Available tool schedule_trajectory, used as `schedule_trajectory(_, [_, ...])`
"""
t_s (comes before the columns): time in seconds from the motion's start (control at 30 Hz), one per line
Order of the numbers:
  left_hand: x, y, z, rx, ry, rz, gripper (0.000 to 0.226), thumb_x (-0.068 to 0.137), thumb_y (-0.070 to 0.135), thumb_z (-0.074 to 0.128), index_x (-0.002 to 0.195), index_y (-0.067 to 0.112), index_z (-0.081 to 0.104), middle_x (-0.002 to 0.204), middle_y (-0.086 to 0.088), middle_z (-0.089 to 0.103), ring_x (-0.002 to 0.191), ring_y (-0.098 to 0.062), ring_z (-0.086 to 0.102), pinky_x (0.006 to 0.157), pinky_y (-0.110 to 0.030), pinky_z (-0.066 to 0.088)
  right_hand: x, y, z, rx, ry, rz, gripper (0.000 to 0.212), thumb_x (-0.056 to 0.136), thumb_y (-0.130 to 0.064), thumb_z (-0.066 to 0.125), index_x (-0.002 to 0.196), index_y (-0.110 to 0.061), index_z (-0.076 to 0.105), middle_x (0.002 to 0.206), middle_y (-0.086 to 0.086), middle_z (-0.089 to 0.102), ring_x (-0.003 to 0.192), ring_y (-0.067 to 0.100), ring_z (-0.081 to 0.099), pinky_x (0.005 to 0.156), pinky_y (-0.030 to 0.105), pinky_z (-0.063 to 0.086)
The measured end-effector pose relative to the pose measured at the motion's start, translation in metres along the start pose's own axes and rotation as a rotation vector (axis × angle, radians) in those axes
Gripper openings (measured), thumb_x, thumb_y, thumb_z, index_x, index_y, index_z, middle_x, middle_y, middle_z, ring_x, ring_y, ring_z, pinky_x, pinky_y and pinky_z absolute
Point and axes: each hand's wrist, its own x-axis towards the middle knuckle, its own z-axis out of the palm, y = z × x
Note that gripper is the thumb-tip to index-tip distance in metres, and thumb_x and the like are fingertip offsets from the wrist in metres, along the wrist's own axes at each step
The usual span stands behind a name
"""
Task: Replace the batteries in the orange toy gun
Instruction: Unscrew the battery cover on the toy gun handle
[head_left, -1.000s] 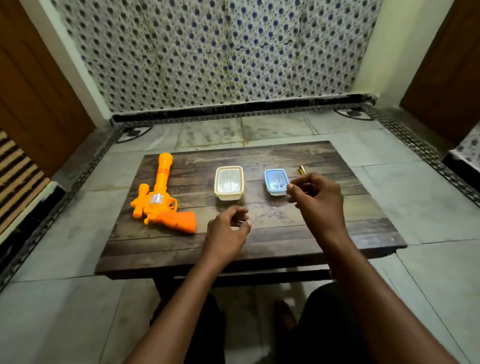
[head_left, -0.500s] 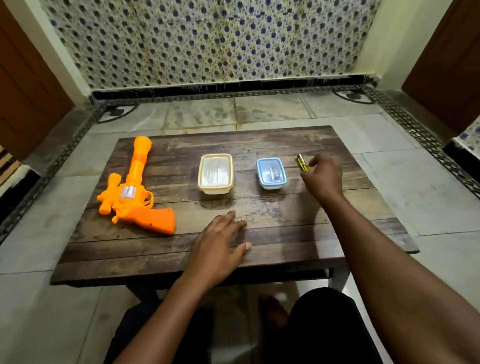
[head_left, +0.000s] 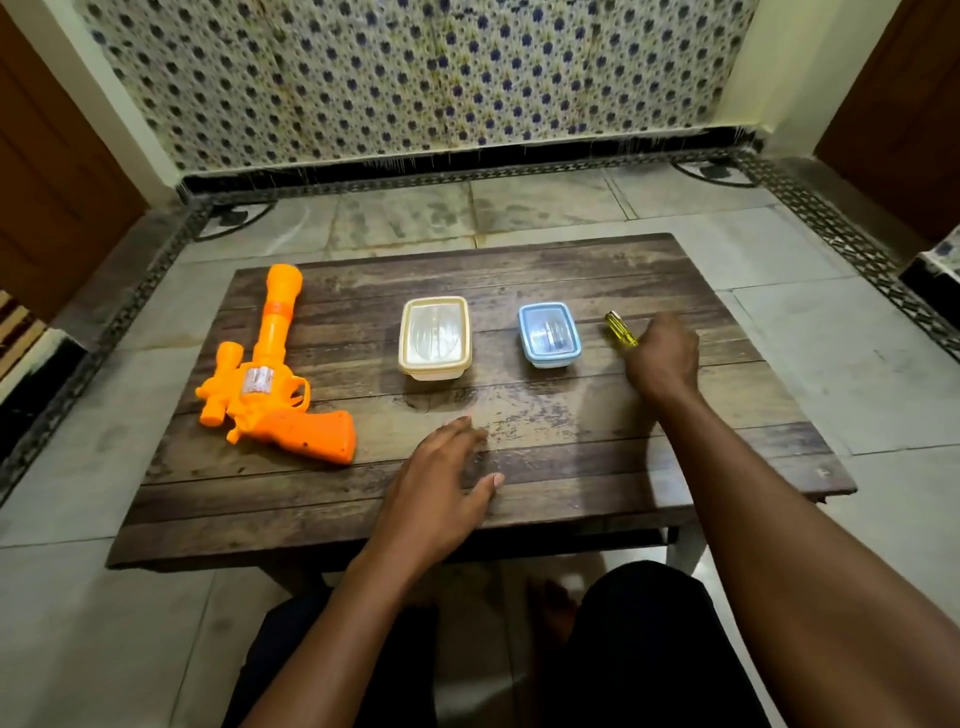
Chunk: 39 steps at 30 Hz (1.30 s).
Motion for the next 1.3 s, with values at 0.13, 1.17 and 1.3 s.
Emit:
schedule_trajectory(0.13, [-0.005, 0.007, -0.018, -0.103, 0.312, -0.105, 0.035, 0.09, 0.02, 0.072, 0.125, 0.018, 0.068, 0.129, 0.001, 0.067, 0.118, -0.019, 0.063, 0.095, -0.022, 0.042, -0.044, -0.006, -0.015, 0.151, 0.005, -0.032, 0.021, 0.088, 0.003, 0.058, 0.106, 0.007, 0.067, 0.109, 0.032, 0.067, 0.108, 0.047, 0.061, 0.091, 0.047, 0.051])
schedule_trajectory(1.17, [0.039, -0.107, -0.07, -0.455, 0.926, -0.903, 0.099, 0.058, 0.04, 0.093, 0.13, 0.021, 0.028, 0.128, -0.017, 0.057, 0.12, -0.042, 0.057, 0.098, -0.054, 0.052, -0.173, -0.157, 0.109, 0.909, -0.541, -0.405, 0.011, 0.096, 0.0, 0.064, 0.105, -0.007, 0.064, 0.087, 0.004, 0.077, 0.083, 0.013, 0.074, 0.076, 0.036, 0.06])
schedule_trajectory(1.3, [0.041, -0.102, -0.069, -0.454, 1.048, -0.832, 0.101, 0.05, 0.033, 0.091, 0.133, 0.015, 0.035, 0.115, -0.006, 0.058, 0.113, -0.036, 0.061, 0.096, -0.051, 0.054, -0.171, -0.163, 0.118, 0.937, -0.574, -0.369, 0.014, 0.097, 0.0, 0.062, 0.108, -0.009, 0.064, 0.085, 0.003, 0.076, 0.084, 0.015, 0.074, 0.08, 0.034, 0.058])
